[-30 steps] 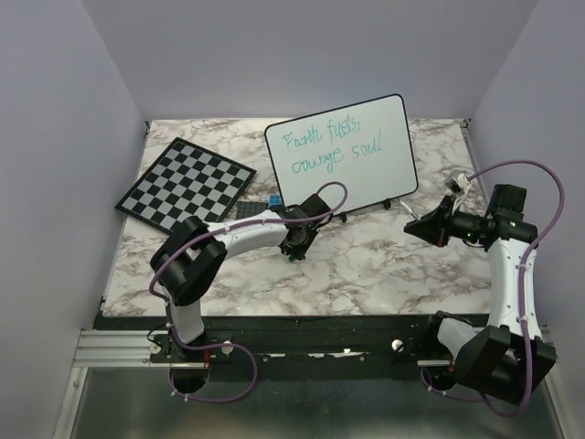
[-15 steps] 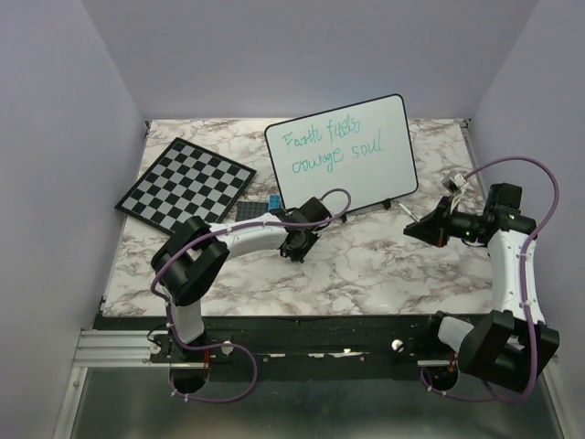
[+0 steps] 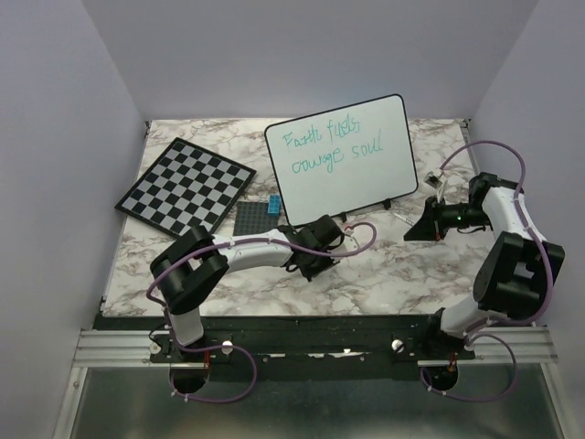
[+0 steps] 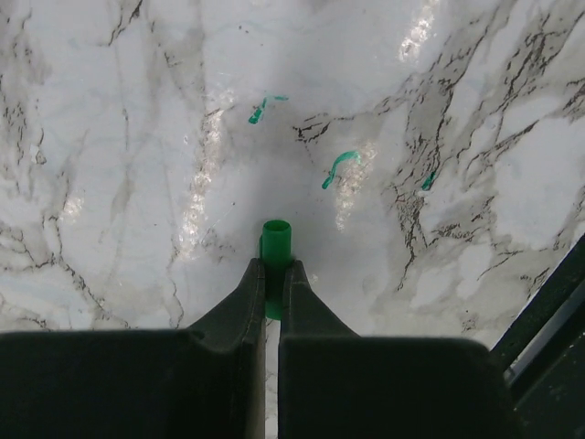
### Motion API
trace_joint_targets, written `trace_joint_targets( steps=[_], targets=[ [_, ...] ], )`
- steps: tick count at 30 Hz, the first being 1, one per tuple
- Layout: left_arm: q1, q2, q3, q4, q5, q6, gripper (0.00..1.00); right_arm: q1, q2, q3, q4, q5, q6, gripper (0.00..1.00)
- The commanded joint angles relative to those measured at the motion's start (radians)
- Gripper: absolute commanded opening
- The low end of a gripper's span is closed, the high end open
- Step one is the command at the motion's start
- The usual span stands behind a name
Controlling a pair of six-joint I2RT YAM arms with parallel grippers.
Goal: Write a sentence on the whiteboard
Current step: Close the whiteboard marker at the center of the board.
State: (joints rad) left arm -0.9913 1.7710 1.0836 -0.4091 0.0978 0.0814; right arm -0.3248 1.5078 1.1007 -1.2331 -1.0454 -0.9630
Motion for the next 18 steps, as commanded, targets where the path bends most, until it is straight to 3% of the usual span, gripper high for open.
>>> trace_joint_targets(
  steps=[1,18],
  targets=[
    [-0.003,-0.015,-0.034,0.035,0.098,0.175,0.02,0.047,0.107,0.059,-0.066,0.094,-0.039,0.01],
    [-0.020,-0.088,-0.148,0.179,0.103,0.261,0.02,0.384,0.362,0.076,-0.069,0.137,0.029,0.01]
  ],
)
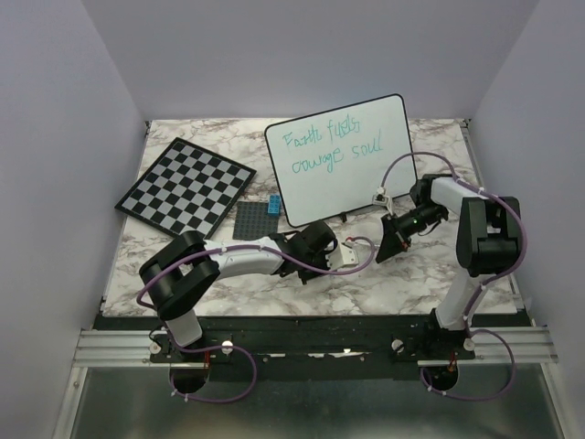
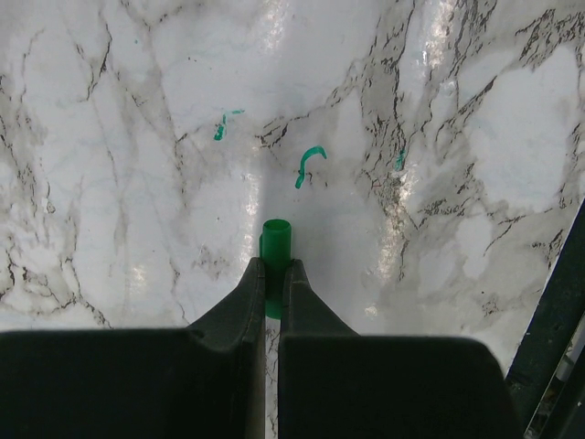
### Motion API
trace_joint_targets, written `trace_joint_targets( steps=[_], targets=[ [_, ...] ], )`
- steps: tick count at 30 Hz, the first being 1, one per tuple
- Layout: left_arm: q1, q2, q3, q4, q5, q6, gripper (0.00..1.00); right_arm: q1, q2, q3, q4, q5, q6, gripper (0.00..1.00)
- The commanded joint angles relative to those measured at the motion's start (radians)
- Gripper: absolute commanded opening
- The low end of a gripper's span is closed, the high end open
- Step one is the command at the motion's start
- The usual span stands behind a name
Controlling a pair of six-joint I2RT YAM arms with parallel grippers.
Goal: Write a sentence on the whiteboard
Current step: Close the whiteboard marker at the center of the board.
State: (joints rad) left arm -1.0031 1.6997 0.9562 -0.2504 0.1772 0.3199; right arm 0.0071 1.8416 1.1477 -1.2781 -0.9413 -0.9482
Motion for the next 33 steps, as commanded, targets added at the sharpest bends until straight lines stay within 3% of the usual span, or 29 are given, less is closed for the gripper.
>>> trace_joint_targets(
  steps=[1,14,33],
  targets=[
    [-0.009,-0.020,-0.020,0.020,0.022,0.022,0.02,0.082,0.036,0.029,-0.021,0.036,0.025,0.01],
    [-0.009,-0.055,0.000,0.000,0.015,0.018,0.02,0.283,0.134,0.033,0.040,0.047,0.100,0.01],
    [-0.022,-0.078,-0.002,0.040,0.041,0.001,0.02,0.330,0.163,0.047,0.077,0.045,0.138,0.01]
  ],
)
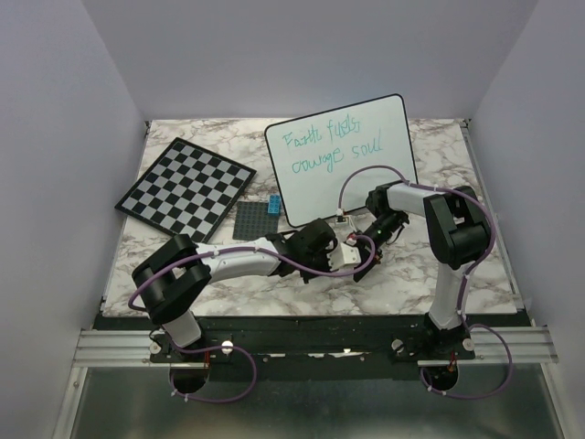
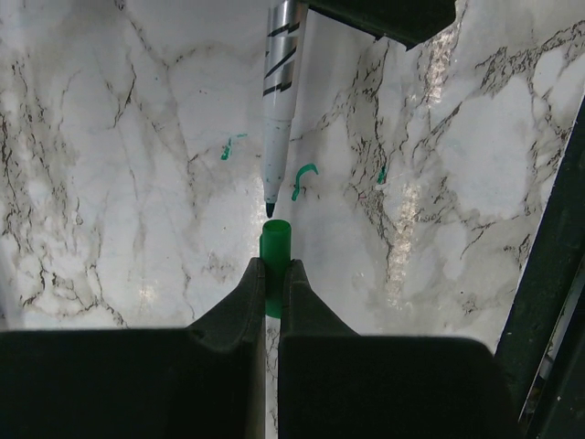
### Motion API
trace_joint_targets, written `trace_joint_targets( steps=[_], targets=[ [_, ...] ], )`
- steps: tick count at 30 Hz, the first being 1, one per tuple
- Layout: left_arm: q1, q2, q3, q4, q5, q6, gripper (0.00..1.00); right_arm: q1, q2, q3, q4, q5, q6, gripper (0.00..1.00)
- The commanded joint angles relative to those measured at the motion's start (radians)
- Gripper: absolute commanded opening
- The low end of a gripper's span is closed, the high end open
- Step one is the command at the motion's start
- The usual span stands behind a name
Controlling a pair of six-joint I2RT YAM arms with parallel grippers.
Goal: Write a sentence on the whiteboard
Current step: Close the whiteboard marker at the center of the board.
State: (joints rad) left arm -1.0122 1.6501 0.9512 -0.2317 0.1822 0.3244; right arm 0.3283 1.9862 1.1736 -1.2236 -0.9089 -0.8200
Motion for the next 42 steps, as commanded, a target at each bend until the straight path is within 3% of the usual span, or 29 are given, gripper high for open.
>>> trace_joint_targets(
  steps=[1,42],
  targets=[
    [-0.014,-0.032,0.004,0.022,0.036,-0.004,0.02,0.009,0.019,0.023,0.022,0.013,0.013,0.01],
    [-0.037,-0.016,0.067,0.057,0.053,-0.007,0.02,0.037,0.031,0.024,0.026,-0.007,0.012,0.01]
  ],
)
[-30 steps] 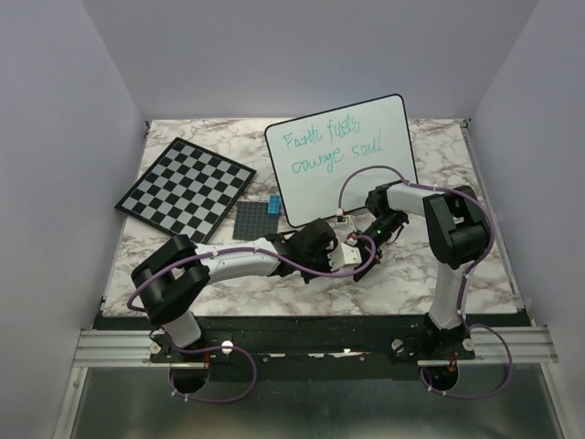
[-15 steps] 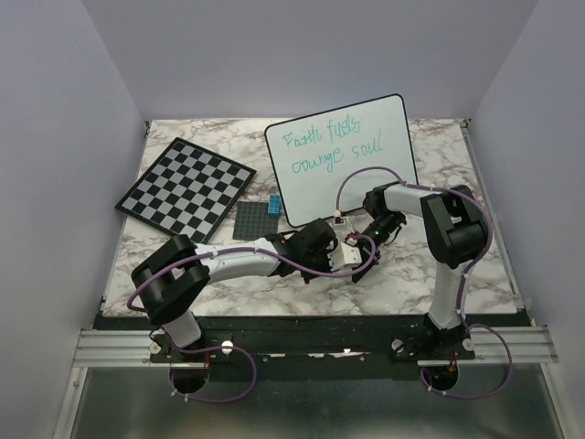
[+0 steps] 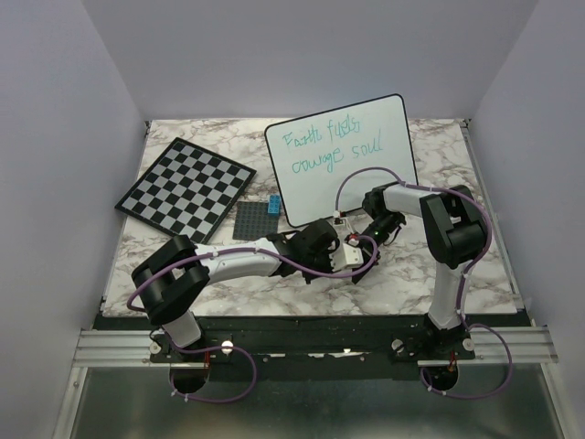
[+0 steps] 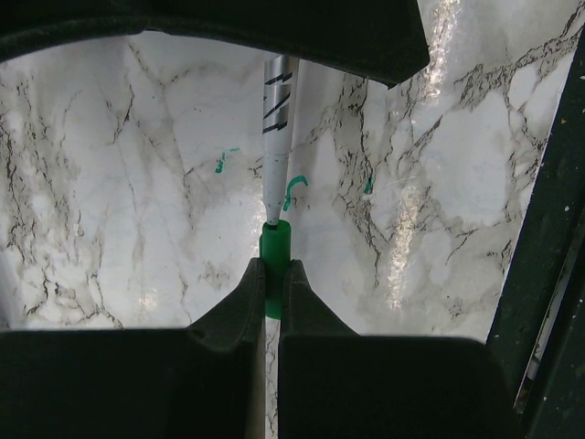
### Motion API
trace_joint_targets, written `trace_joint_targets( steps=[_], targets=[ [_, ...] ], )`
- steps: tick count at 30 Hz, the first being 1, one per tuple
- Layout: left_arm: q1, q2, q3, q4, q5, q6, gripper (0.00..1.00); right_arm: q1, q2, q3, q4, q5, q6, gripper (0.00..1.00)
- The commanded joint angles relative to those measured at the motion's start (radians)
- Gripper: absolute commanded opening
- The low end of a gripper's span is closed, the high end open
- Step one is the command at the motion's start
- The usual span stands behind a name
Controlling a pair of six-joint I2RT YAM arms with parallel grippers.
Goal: Write a sentence on the whiteboard
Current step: Close the whiteboard marker at the center of the board.
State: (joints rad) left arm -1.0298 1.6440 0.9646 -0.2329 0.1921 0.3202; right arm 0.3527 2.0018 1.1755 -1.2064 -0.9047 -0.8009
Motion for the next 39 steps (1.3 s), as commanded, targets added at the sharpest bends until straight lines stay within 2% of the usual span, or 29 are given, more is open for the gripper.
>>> trace_joint_targets(
  steps=[1,13,24,32,39],
  targets=[
    [-0.021,-0.006,0.057,0.061,0.044,-0.003,0.02,0.014,0.015,0.024,0.005,-0.014,-0.014,0.01],
    [-0.023,0.043,0.080,0.040,0.035,0.019,0.02,0.014,0.012,0.032,-0.031,-0.043,-0.053,0.01],
    [-0.026,-0.018,0.098,0.196,0.056,-0.041,0.05,0.017,-0.008,0.029,-0.058,-0.076,-0.107,0.01],
    [-0.026,-0.061,0.080,0.196,0.015,-0.063,0.21,0.017,-0.037,0.009,-0.044,-0.062,-0.110,0.01],
    [-0.026,-0.163,-0.006,0.181,-0.008,-0.078,0.28,0.017,-0.028,0.019,-0.055,-0.076,-0.115,0.00]
  ],
)
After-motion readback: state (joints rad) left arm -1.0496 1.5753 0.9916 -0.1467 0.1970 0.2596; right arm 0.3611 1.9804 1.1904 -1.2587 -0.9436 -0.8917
